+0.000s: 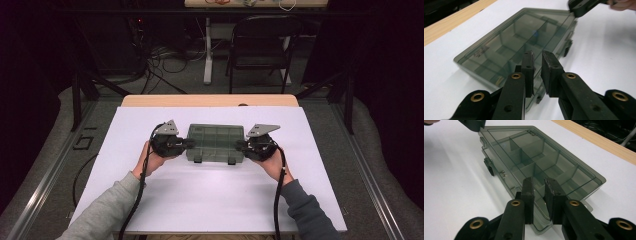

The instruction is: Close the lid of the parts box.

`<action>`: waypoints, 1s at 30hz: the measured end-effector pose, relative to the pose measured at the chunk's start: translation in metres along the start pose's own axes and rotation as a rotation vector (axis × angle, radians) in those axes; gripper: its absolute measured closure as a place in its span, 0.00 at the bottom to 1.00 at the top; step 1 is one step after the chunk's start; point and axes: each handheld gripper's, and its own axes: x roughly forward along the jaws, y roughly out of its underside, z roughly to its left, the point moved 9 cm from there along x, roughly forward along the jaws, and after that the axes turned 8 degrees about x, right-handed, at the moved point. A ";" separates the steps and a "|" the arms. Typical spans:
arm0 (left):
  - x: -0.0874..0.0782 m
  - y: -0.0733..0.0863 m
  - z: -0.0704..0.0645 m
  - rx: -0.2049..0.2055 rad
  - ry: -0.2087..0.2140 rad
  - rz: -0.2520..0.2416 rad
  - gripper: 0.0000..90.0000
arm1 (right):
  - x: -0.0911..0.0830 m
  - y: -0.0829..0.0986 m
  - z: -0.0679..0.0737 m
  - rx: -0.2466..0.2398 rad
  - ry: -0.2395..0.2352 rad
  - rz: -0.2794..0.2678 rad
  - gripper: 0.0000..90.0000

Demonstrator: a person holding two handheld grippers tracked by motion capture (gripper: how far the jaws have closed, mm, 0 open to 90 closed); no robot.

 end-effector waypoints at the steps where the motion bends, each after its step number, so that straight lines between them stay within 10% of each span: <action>1: 0.000 -0.001 0.000 0.004 -0.010 -0.006 0.88 | 0.001 0.000 0.000 -0.001 0.000 -0.003 0.87; 11: 0.003 0.007 0.014 -0.021 -0.102 0.029 0.90 | 0.005 0.005 -0.002 -0.018 0.013 0.018 0.87; 30: 0.031 0.028 0.007 -0.045 -0.081 0.123 0.93 | 0.017 0.025 -0.015 -0.045 0.084 0.084 0.89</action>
